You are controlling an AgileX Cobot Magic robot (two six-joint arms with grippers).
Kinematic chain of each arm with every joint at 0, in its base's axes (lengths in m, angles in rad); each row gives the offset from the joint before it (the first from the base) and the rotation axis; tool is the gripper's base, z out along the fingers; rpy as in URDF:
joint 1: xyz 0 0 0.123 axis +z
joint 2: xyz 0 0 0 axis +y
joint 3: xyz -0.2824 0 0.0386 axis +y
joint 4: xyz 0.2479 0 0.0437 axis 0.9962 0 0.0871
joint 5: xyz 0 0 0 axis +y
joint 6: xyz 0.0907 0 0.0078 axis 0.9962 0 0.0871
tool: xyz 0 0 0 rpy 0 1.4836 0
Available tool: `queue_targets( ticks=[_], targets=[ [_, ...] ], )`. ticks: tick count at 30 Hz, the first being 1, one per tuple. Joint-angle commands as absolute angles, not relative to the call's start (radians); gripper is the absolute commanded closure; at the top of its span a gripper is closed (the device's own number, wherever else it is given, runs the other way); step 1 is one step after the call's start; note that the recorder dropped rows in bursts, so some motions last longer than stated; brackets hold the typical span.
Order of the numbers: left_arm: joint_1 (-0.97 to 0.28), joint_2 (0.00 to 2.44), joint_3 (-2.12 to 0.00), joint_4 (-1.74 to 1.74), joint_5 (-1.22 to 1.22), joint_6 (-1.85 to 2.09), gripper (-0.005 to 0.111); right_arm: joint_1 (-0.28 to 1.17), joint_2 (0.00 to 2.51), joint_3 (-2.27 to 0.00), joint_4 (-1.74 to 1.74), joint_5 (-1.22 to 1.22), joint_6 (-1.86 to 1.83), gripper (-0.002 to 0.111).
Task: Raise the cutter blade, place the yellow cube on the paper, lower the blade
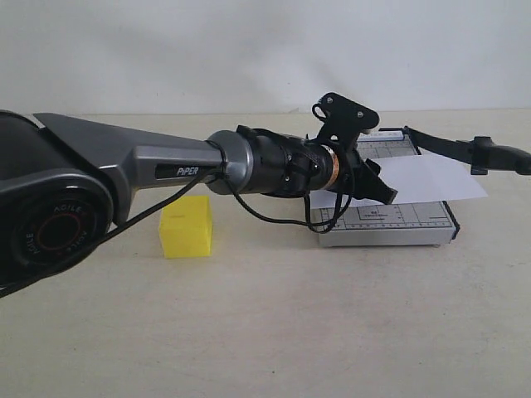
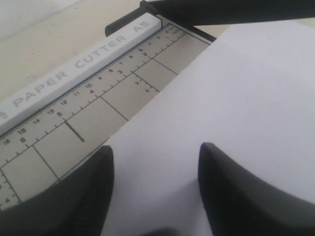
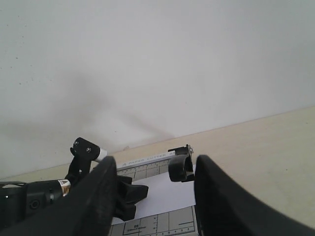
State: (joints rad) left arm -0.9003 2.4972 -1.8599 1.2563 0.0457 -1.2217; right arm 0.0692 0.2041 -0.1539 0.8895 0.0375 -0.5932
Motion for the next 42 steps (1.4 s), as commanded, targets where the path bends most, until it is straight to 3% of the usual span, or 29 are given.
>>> queue_targets(
  ticks=[1,15,24,35,42],
  targets=[
    [-0.907,2.508,-1.859,1.253,0.045,-1.231,0.056,0.070,0.199,-0.152,0.884,0.037,-0.601,0.061],
    [-0.905,2.505,-1.923,1.306,0.013,-1.156,0.056,0.070,0.199,-0.152,0.884,0.037,-0.601,0.061],
    [-0.905,2.425,-1.935,1.289,0.201,-1.083,0.056,0.070,0.197,-0.152,0.884,0.037,-0.601,0.061],
    [-0.904,2.370,-1.932,0.544,0.409,-0.380,0.061,0.070,0.197,-0.152,0.884,0.037,-0.601,0.061],
    [-0.904,2.370,-1.932,0.425,0.461,-0.350,0.061,0.070,0.197,-0.152,0.884,0.037,-0.601,0.061]
  ],
)
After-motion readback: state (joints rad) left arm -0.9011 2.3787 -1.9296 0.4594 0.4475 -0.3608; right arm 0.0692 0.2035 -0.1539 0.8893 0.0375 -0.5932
